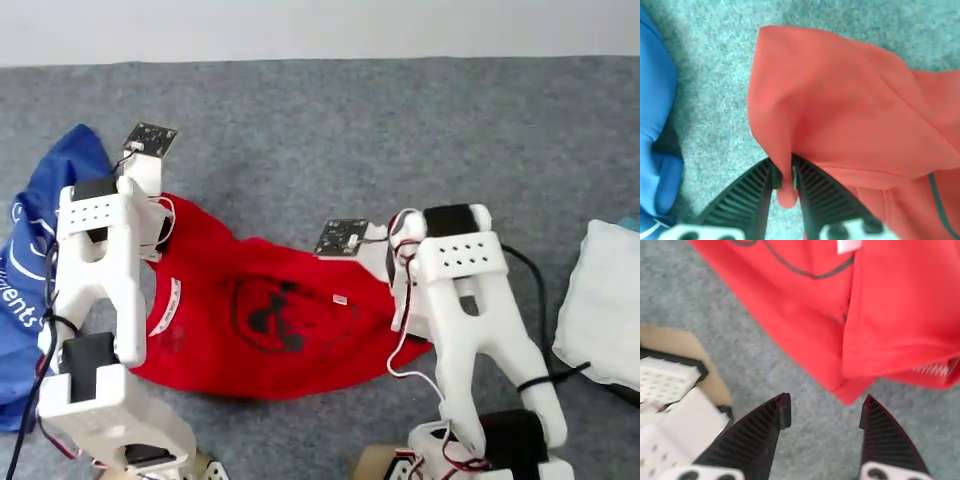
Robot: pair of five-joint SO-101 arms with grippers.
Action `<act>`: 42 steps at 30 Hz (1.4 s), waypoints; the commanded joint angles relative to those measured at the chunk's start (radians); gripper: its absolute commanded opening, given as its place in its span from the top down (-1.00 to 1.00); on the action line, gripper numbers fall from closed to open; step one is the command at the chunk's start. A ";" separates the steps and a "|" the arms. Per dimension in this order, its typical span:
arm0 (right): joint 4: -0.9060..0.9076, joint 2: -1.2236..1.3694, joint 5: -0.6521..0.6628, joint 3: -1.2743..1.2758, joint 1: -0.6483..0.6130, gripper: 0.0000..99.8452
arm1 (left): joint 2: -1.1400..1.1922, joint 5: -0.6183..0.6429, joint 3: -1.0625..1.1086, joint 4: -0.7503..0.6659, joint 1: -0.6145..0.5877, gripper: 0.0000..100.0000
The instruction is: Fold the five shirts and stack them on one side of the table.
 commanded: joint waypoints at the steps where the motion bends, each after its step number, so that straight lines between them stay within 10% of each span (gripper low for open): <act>1: -0.082 -0.045 0.014 0.049 -0.042 0.54 | -0.005 0.000 -0.005 -0.015 0.000 0.99; 15: -0.463 0.084 0.014 0.219 -0.012 0.54 | -0.003 0.000 -0.004 -0.031 0.000 0.99; 42: -0.651 0.111 0.068 0.150 0.094 0.98 | -0.012 0.000 -0.030 0.032 0.051 0.99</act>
